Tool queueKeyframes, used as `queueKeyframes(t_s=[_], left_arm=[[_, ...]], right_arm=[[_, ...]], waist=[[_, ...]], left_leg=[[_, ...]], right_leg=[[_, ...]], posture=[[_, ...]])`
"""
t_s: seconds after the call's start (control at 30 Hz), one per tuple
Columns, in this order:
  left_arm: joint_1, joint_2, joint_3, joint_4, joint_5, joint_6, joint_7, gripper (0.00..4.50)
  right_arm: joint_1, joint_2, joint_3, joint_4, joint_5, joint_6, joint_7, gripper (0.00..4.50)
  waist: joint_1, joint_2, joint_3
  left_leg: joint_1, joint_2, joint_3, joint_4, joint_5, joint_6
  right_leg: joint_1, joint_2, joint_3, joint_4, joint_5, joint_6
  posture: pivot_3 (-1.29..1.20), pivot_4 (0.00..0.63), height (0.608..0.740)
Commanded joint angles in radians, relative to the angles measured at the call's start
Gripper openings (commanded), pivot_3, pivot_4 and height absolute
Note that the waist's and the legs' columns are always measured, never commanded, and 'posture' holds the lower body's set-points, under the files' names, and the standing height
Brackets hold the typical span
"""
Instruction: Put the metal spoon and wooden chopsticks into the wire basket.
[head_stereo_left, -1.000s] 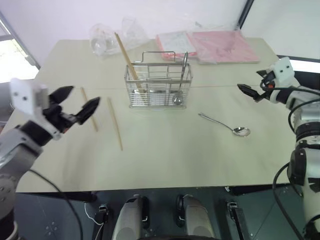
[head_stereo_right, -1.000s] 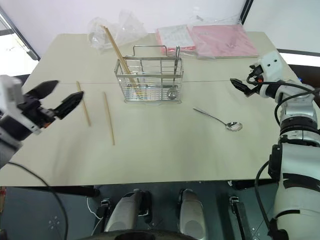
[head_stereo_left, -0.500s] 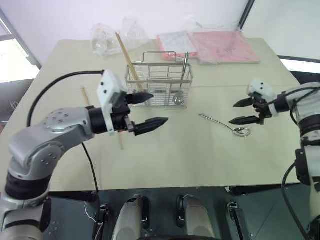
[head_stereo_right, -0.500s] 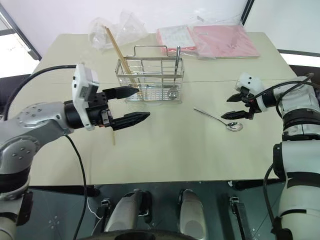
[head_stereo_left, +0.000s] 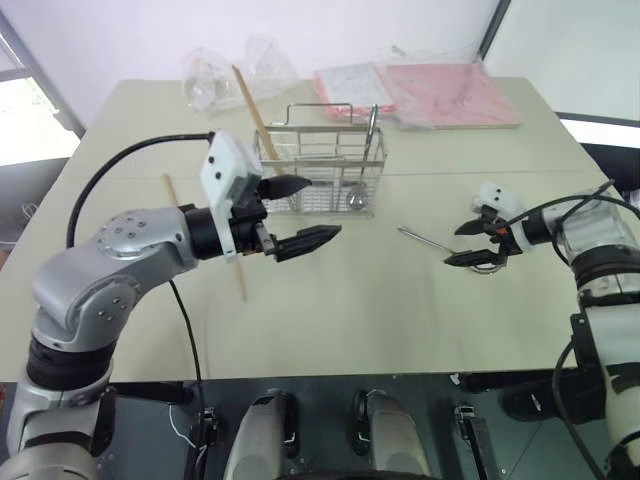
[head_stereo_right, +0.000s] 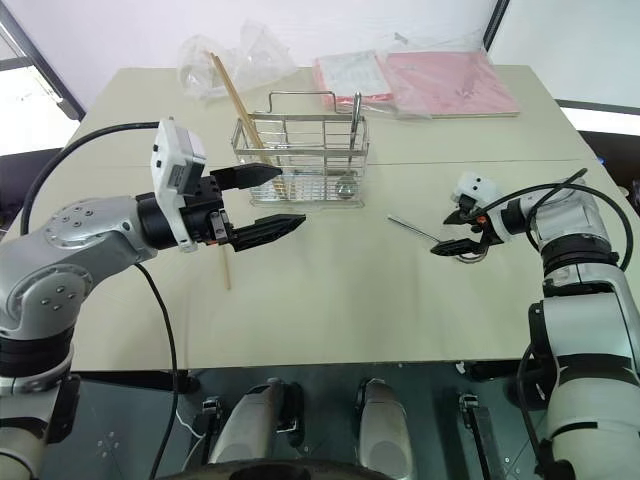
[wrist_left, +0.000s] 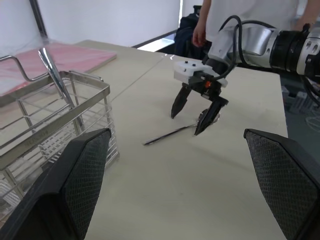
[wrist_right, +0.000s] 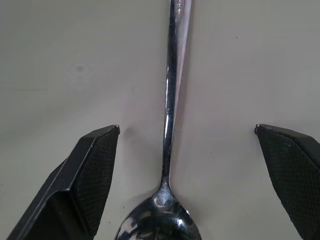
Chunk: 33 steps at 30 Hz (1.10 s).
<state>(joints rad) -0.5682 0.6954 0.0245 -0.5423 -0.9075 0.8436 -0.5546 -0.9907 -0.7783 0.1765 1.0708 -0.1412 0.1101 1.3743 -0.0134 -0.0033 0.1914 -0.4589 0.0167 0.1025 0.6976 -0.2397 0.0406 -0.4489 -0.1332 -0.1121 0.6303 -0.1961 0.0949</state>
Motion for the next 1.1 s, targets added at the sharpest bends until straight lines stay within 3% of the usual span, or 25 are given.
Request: queueKeyframes(t_s=[0.03,0.2,0.3,0.53,0.73,0.9,0.97,1.1], left_arm=[[-0.024,0.002,0.029,-0.014,0.007,-0.010,-0.006,4.50],[-0.028,0.000,0.037,-0.009,0.007,-0.010,-0.007,4.50],[-0.031,-0.001,0.040,-0.002,0.011,-0.014,-0.006,4.50],[-0.027,-0.007,0.061,0.010,0.026,-0.031,0.003,4.50],[-0.046,-0.011,0.095,0.039,0.034,-0.035,0.001,4.50],[-0.069,-0.019,0.092,0.077,0.063,-0.053,-0.011,4.50],[-0.088,-0.034,0.083,0.089,0.073,-0.060,-0.013,4.50],[-0.112,-0.056,0.069,0.100,0.093,-0.067,-0.016,4.50]], right_arm=[[0.024,0.015,-0.006,-0.004,0.004,-0.003,-0.017,2.60],[0.036,0.014,-0.018,0.004,0.007,-0.012,-0.026,0.03],[0.046,0.010,-0.028,0.005,0.013,-0.019,-0.030,0.03],[0.036,-0.010,-0.129,0.032,0.064,-0.040,-0.197,0.03],[-0.091,0.007,-0.362,-0.029,0.265,0.064,-0.379,0.03],[-0.163,0.139,-0.481,-0.289,0.462,0.291,-0.472,0.03],[-0.193,0.246,-0.507,-0.415,0.543,0.368,-0.547,0.03],[-0.218,0.403,-0.508,-0.528,0.600,0.412,-0.671,0.03]], waist=[[0.000,0.000,0.000],[0.001,0.000,0.000],[0.001,0.000,0.000],[0.003,0.000,0.000],[0.000,0.002,0.001],[-0.007,0.002,0.001],[-0.004,0.002,0.001],[0.005,0.002,0.001]], left_leg=[[0.000,0.000,0.000,0.000,0.000,0.000],[0.001,0.000,0.000,0.000,0.000,0.000],[0.003,0.000,-0.001,0.000,0.000,0.000],[0.008,0.000,-0.001,0.000,0.000,0.000],[0.008,0.000,0.000,-0.001,0.000,0.000],[0.009,0.001,0.001,-0.003,0.000,0.000],[0.010,0.001,0.000,-0.004,0.000,0.000],[0.009,0.000,0.001,-0.004,0.000,0.000]], right_leg=[[0.000,0.000,0.000,0.000,0.000,0.000],[0.001,0.000,0.000,0.000,0.000,0.000],[0.004,0.000,0.000,0.000,0.000,0.000],[0.009,-0.001,0.000,-0.001,-0.001,0.001],[0.007,-0.001,0.000,0.000,-0.001,0.001],[0.006,0.000,0.000,0.000,-0.001,0.001],[0.006,0.000,0.000,0.000,-0.001,0.001],[0.006,0.000,0.000,0.001,-0.001,0.001]], posture=[[0.00,0.150,0.699],[0.00,0.150,0.699],[0.00,0.150,0.699],[0.00,0.150,0.699],[0.00,0.150,0.699],[0.00,0.150,0.699],[0.00,0.150,0.699],[0.00,0.150,0.699]])
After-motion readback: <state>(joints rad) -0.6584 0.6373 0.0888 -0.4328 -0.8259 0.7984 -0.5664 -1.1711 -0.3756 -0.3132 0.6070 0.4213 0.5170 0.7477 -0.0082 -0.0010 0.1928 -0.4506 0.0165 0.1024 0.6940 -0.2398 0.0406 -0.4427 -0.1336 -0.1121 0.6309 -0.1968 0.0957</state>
